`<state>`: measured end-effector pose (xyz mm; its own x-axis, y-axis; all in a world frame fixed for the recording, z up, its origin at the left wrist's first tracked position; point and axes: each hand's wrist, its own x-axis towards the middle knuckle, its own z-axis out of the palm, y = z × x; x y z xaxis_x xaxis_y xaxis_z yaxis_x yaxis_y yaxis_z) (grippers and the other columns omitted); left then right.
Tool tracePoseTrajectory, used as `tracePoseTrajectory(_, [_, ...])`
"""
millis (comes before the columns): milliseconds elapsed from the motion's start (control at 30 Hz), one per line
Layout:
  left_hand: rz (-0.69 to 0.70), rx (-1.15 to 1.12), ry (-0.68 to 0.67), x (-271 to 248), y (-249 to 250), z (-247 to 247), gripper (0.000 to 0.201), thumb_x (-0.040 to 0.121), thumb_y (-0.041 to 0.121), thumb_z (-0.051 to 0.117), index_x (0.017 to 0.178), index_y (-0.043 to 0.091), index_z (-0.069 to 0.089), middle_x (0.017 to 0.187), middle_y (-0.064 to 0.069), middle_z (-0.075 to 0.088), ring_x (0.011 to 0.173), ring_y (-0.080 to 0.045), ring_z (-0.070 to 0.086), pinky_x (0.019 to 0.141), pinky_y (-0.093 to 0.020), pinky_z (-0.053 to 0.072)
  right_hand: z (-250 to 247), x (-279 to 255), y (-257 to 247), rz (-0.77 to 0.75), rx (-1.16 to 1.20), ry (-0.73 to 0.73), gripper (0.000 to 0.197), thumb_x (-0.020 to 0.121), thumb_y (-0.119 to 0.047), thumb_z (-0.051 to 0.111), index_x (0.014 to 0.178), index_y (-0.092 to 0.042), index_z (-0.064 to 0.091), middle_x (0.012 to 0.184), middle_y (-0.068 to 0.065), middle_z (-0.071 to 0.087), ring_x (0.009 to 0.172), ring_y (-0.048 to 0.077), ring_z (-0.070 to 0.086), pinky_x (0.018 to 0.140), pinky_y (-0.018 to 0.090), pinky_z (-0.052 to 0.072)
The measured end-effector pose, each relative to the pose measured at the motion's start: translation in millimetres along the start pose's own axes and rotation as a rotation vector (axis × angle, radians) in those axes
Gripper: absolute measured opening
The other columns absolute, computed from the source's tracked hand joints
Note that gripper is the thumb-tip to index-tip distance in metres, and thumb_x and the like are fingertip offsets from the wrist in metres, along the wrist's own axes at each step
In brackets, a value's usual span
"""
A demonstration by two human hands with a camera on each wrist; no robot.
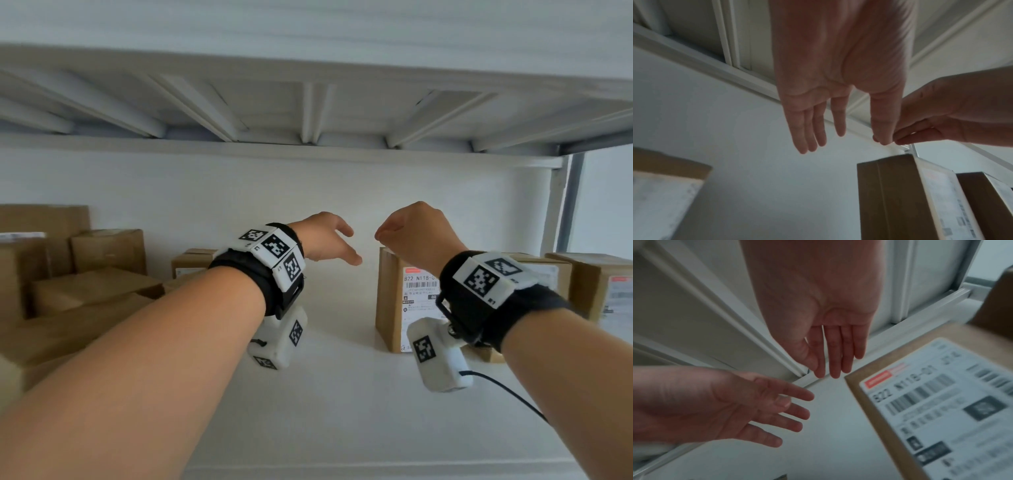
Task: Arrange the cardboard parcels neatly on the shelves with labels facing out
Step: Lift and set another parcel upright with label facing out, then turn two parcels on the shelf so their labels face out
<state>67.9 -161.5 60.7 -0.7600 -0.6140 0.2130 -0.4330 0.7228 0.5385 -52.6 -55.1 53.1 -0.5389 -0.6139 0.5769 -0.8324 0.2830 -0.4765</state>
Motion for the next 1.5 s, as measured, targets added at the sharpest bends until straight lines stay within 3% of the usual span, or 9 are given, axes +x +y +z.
tracePoseTrajectory(133, [-0.037, 0.242, 0.007, -24, -8, -41, 0.063, 0.082, 0.037, 0.072, 0.139, 0.021, 0.050, 0.135, 0.001, 0.054, 0.119, -0.021, 0.055, 0.100, -0.037, 0.049, 12, 5, -30, -0.077, -0.173, -0.100, 0.029, 0.086, -0.018, 0.048, 0.097, -0.014, 0.074, 0.101, 0.002, 0.072, 0.092, 0.022, 0.065, 0.066, 0.028, 0.052])
tracePoseTrajectory(200, [-0.068, 0.304, 0.033, -40, -14, -64, 0.059, 0.084, 0.038, 0.069, 0.137, 0.019, 0.053, 0.135, 0.000, 0.054, 0.120, -0.021, 0.054, 0.100, -0.040, 0.050, 15, 2, -49, -0.130, -0.124, -0.170, 0.026, 0.089, -0.017, 0.052, 0.104, -0.013, 0.073, 0.106, 0.005, 0.071, 0.100, 0.025, 0.064, 0.082, 0.034, 0.053])
tracePoseTrajectory(433, [-0.300, 0.310, 0.072, -75, -75, -102, 0.055, 0.084, 0.037, 0.068, 0.133, 0.016, 0.055, 0.129, -0.003, 0.060, 0.114, -0.020, 0.059, 0.096, -0.038, 0.051, 66, -16, -99, -0.332, 0.022, -0.365, 0.039, 0.081, 0.003, 0.052, 0.102, -0.023, 0.072, 0.108, -0.003, 0.069, 0.105, 0.015, 0.063, 0.090, 0.024, 0.049])
tracePoseTrajectory(567, [-0.412, 0.298, 0.009, -89, -103, -105, 0.056, 0.086, 0.039, 0.067, 0.135, 0.016, 0.053, 0.130, -0.005, 0.060, 0.114, -0.022, 0.060, 0.089, -0.032, 0.053, 100, -21, -122, -0.437, -0.170, -0.602, 0.062, 0.081, -0.001, 0.059, 0.136, -0.027, 0.047, 0.134, -0.006, 0.050, 0.120, 0.017, 0.052, 0.092, 0.023, 0.045])
tracePoseTrajectory(700, [-0.466, 0.230, -0.033, -95, -123, -104, 0.059, 0.085, 0.038, 0.067, 0.137, 0.015, 0.050, 0.134, -0.006, 0.057, 0.117, -0.024, 0.058, 0.092, -0.038, 0.053, 116, -31, -140, -0.586, -0.233, -0.680, 0.086, 0.076, 0.005, 0.061, 0.147, -0.032, 0.029, 0.144, -0.001, 0.046, 0.124, 0.024, 0.051, 0.098, 0.039, 0.048])
tracePoseTrajectory(867, [-0.477, 0.209, -0.034, -94, -130, -96, 0.056, 0.084, 0.038, 0.070, 0.132, 0.012, 0.056, 0.131, -0.007, 0.059, 0.112, -0.027, 0.061, 0.062, -0.026, 0.048, 127, -32, -154, -0.657, -0.464, -0.719, 0.098, 0.071, -0.004, 0.068, 0.147, -0.039, 0.019, 0.128, 0.003, 0.056, 0.116, 0.028, 0.053, 0.089, 0.039, 0.051])
tracePoseTrajectory(1033, [-0.487, 0.118, -0.029, -91, -133, -96, 0.047, 0.086, 0.028, 0.069, 0.126, 0.005, 0.059, 0.126, -0.012, 0.061, 0.113, -0.029, 0.061, 0.084, -0.036, 0.056, 128, -25, -157, -0.611, -0.565, -0.728, 0.109, 0.059, -0.015, 0.079, 0.139, -0.053, 0.015, 0.126, 0.002, 0.050, 0.118, 0.030, 0.042, 0.092, 0.049, 0.047])
tracePoseTrajectory(1233, [-0.502, 0.108, -0.065, -96, -125, -99, 0.047, 0.087, 0.014, 0.065, 0.132, 0.007, 0.053, 0.133, -0.013, 0.056, 0.119, -0.027, 0.057, 0.098, -0.041, 0.051, 115, -20, -150, -0.518, -0.627, -0.718, 0.099, 0.064, -0.012, 0.078, 0.145, -0.038, 0.026, 0.134, -0.003, 0.043, 0.120, 0.024, 0.040, 0.090, 0.045, 0.048])
tracePoseTrajectory(1500, [-0.339, 0.084, -0.011, -100, -102, -115, 0.101, 0.058, 0.033, 0.087, 0.144, 0.019, 0.037, 0.138, -0.003, 0.054, 0.122, -0.027, 0.054, 0.103, -0.046, 0.044, 81, 5, -147, -0.295, 0.047, -0.554, 0.081, 0.063, 0.006, 0.069, 0.134, -0.018, 0.038, 0.111, 0.002, 0.058, 0.099, 0.022, 0.057, 0.076, 0.034, 0.054])
